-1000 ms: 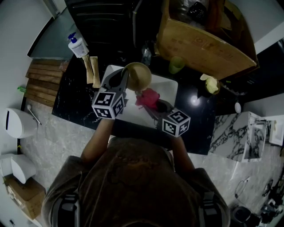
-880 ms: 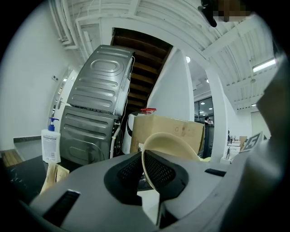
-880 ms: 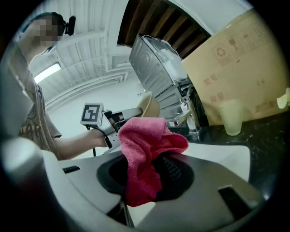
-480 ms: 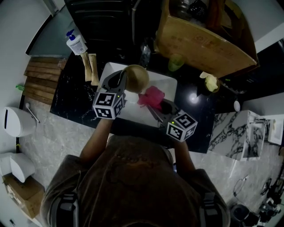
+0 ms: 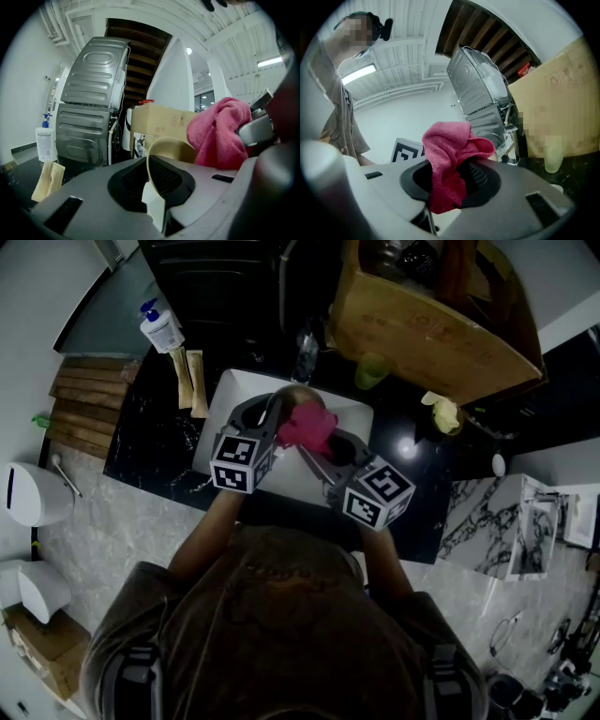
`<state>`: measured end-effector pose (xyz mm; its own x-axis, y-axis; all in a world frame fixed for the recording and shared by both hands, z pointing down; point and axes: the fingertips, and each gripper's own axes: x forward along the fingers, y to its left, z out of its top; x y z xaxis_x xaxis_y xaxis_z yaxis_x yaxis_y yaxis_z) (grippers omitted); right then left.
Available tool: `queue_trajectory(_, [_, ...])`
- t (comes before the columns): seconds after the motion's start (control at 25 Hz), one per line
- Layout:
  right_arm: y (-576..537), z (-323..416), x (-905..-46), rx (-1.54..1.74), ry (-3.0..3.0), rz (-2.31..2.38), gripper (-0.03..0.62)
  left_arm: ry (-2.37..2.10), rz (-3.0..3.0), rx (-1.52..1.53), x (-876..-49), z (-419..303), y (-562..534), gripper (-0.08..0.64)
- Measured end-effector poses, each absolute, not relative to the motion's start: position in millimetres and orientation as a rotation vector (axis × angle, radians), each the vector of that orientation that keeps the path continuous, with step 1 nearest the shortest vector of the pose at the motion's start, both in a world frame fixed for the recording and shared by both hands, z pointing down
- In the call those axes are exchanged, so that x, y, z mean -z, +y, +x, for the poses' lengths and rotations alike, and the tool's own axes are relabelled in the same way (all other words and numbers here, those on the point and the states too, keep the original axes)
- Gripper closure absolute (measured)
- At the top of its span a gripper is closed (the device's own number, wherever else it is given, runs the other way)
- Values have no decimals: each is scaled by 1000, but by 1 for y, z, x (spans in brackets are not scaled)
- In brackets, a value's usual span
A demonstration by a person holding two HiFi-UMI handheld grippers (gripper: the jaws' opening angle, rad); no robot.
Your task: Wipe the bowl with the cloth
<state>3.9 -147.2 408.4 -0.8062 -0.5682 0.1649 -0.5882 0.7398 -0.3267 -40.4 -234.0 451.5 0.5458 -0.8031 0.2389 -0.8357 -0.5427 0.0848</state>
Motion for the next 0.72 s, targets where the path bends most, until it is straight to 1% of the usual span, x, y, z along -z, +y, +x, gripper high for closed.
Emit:
queue_trajectory(0.28, [-166, 0, -417, -549, -2818, 1005, 476, -1321, 2672, -239, -443, -15, -222, 538])
queue_trajectory(0.52, [-173, 9, -430, -524, -2711, 1067, 476, -1329, 2712, -333, -444, -9, -220, 538])
queue_trajectory(0.72, [-182, 17, -435, -441, -2628, 1113, 477, -1321, 2744, -401, -446, 0, -216, 540])
